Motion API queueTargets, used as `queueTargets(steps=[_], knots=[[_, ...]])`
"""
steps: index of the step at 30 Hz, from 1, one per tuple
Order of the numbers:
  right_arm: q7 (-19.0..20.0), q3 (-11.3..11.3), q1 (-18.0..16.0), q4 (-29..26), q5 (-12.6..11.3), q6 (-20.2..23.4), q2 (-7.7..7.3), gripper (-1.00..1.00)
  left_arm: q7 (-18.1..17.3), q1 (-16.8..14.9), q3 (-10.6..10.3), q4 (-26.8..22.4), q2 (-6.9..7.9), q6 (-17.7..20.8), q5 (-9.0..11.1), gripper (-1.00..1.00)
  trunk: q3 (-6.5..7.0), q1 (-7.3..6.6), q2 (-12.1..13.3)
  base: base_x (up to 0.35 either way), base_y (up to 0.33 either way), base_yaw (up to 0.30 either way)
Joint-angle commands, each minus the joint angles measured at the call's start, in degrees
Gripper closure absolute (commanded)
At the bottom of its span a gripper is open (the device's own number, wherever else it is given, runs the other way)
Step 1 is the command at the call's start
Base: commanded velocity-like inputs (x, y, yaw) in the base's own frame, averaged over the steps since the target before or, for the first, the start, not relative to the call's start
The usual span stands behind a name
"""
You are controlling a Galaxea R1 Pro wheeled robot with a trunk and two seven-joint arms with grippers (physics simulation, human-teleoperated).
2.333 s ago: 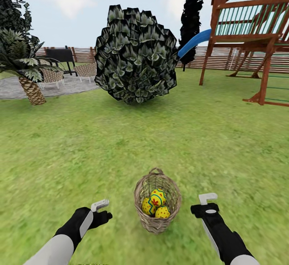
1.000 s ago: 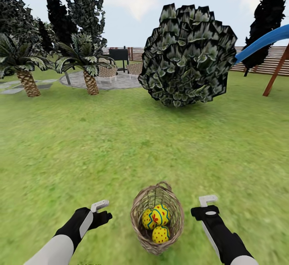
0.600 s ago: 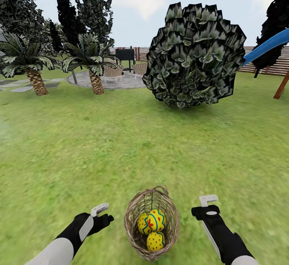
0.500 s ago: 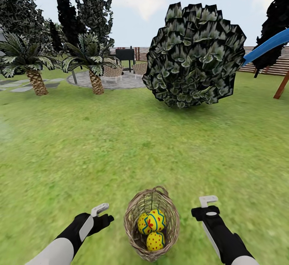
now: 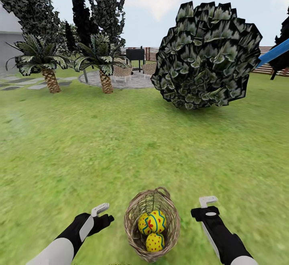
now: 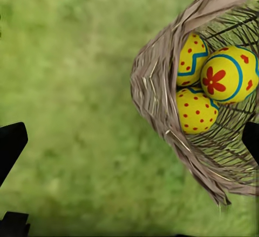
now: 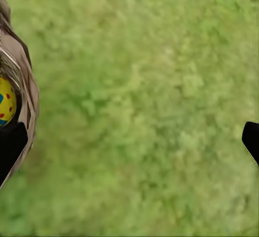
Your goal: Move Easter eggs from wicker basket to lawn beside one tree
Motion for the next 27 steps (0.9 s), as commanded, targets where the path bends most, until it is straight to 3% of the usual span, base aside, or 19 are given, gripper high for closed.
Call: queueTargets(steps=[1,15,22,27], knots=[[0.0,0.1,0.0,-0.06,0.5,0.4,-0.05,-1.0,-0.04,-0.03,0.34,-0.07,-0.05,0.36,0.14,-1.0,-0.06,0.0,-0.03,0.0,-0.301,0.29],[0.0,-0.05,0.0,0.0,0.35,0.37,-0.06,-1.0,0.05,-0.03,0.54,-0.06,0.05,0.36,0.23,-1.0,-0.06,0.0,-0.03,0.0,-0.307,0.291],[0.0,-0.04,0.0,0.0,0.33,0.37,-0.05,-1.0,0.19,-0.03,2.8,-0.03,0.12,0.36,0.17,-1.0,-0.06,0.0,-0.03,0.0,-0.311,0.292],[0.0,-0.05,0.0,0.0,0.21,0.37,-0.05,-1.0,0.31,-0.03,3.26,-0.03,0.12,0.31,0.16,-1.0,-0.06,0.0,-0.03,0.018,-0.311,0.292]])
